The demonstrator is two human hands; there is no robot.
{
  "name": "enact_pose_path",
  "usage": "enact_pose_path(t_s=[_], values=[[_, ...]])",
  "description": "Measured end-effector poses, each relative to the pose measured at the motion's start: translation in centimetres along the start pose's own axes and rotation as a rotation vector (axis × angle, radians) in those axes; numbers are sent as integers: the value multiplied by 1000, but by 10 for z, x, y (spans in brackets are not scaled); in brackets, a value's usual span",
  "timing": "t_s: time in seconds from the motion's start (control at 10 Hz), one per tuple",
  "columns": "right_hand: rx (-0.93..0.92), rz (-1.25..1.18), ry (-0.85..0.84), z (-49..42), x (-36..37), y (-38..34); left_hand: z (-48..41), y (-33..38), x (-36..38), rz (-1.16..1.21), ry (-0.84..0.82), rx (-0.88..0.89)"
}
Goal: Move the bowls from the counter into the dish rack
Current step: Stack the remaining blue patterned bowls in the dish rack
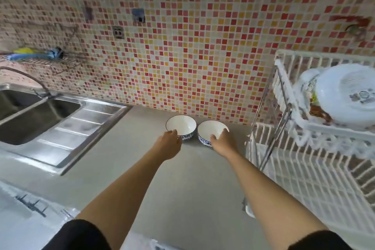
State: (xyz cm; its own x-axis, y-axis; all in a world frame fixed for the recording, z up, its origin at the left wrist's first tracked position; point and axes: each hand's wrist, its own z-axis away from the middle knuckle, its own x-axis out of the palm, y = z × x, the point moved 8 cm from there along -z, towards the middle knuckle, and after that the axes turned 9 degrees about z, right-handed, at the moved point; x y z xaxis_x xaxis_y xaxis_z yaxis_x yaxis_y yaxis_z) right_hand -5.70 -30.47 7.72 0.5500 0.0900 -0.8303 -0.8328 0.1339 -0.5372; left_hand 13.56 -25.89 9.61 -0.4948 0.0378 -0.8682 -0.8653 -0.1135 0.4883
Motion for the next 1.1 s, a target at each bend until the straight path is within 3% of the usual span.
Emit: enact_pose_path(t_s=[0.1,0.4,0.6,0.7,0.8,1.0,1.1], values=[[218,-164,17,-42,22,34,-43,-6,44,86,-63,-31],[469,-126,-14,-105,46,81,-140,0,118,268,-211,-166],[495,-251,-84,-130,81,91,-169,-7,167,448,-298,-308],[538,-557,-88,-140,97,97,-178,-17,177,568,-309,-375],[546,-663,-137,-132,98,93,-180,-20,177,562,-318,-373],[498,-681,-218,-97,96,89,-144,-23,154,586,-364,-404],[402,-691,-241,-65,74,67,-115,-30,113,727,-250,-440]])
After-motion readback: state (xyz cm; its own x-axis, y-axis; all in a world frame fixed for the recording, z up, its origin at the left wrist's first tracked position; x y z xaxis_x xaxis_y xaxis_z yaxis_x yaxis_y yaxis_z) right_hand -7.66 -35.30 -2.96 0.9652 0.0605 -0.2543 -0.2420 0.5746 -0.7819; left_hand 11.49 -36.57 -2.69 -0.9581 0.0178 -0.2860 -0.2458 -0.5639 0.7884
